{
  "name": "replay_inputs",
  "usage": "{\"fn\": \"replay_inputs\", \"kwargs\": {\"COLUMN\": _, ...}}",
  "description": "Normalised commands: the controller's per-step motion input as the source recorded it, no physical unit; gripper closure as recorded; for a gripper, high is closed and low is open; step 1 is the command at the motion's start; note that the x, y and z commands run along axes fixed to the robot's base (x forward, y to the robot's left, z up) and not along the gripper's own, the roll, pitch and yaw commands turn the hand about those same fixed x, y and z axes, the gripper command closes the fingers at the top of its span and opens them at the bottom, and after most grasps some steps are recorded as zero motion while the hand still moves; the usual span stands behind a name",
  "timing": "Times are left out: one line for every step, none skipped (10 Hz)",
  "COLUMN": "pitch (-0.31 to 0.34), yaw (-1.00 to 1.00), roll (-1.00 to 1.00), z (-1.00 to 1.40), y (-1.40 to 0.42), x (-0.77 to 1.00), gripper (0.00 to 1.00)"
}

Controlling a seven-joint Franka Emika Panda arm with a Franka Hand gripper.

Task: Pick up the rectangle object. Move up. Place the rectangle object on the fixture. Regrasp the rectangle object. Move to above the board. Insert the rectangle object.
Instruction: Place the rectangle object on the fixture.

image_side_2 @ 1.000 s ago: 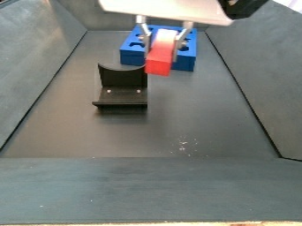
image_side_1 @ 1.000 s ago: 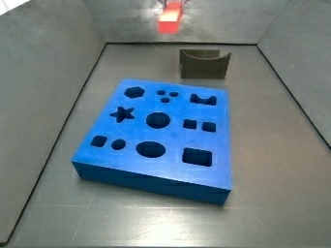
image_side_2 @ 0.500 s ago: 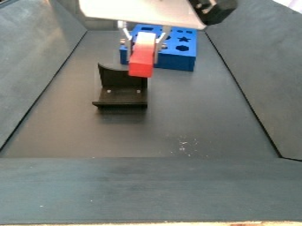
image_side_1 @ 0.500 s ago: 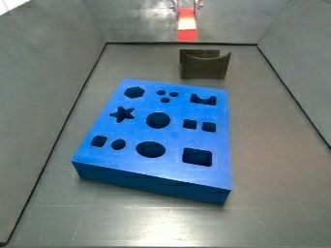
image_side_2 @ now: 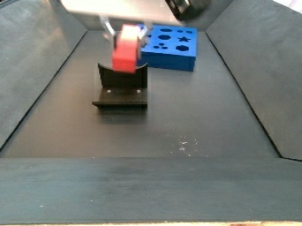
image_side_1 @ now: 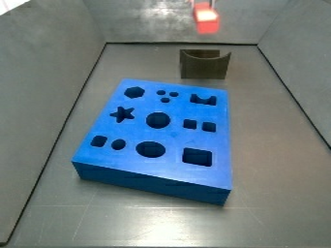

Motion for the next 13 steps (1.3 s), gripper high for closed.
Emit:
{"fn": "replay_inputs", "kwargs": {"pitch": 0.23, "yaw": 0.08, "roll": -1.0, "z": 0.41, "y": -0.02, "x": 0.17, "gripper": 1.0}}
{"fn": "replay_inputs", "kwargs": {"pitch": 0.231, "yaw": 0.06, "roll": -1.0, "z": 0.19, "y": 0.01, "x": 0.06, "gripper": 1.0}}
{"fn": "replay_inputs", "kwargs": {"pitch": 0.212, "yaw": 0.03, "roll": -1.0, "z": 0.05, "y": 0.03, "x": 0.03, "gripper": 1.0}}
{"fn": "replay_inputs", "kwargs": {"pitch": 0.223, "yaw": 0.01, "roll": -1.0, "z": 0.02, "y": 0.04, "x": 0.05, "gripper": 1.0}}
{"fn": "replay_inputs", "kwargs": {"pitch": 0.242, "yaw": -0.02, "roll": -1.0, "z": 0.0, "y": 0.05, "x": 0.07, "gripper": 1.0}}
{"fn": "replay_inputs", "kwargs": {"pitch": 0.26, "yaw": -0.05, "roll": -1.0, "z": 0.0, "y": 0.05, "x": 0.09, "gripper": 1.0}}
{"fn": "replay_inputs", "kwargs": {"pitch": 0.259, "yaw": -0.09, "roll": -0.93, "z": -0.02, "y": 0.06, "x": 0.11, "gripper": 1.0}}
{"fn": "replay_inputs", "kwargs": {"pitch": 0.228, "yaw": -0.11, "roll": -0.78, "z": -0.02, "y": 0.06, "x": 0.11, "gripper": 1.0}}
{"fn": "replay_inputs", "kwargs": {"pitch": 0.178, "yaw": -0.14, "roll": -0.58, "z": -0.02, "y": 0.06, "x": 0.11, "gripper": 1.0}}
{"fn": "replay_inputs", "kwargs": {"pitch": 0.146, "yaw": -0.14, "roll": -0.43, "z": -0.02, "y": 0.06, "x": 0.1, "gripper": 1.0}}
{"fn": "replay_inputs", "kwargs": {"pitch": 0.127, "yaw": -0.14, "roll": -0.33, "z": -0.02, "y": 0.06, "x": 0.1, "gripper": 1.0}}
{"fn": "replay_inputs", "kwargs": {"pitch": 0.096, "yaw": -0.13, "roll": -0.22, "z": -0.01, "y": 0.04, "x": 0.09, "gripper": 1.0}}
{"fn": "replay_inputs", "kwargs": {"pitch": -0.024, "yaw": -0.17, "roll": -1.0, "z": -1.0, "y": 0.08, "x": 0.13, "gripper": 1.0}}
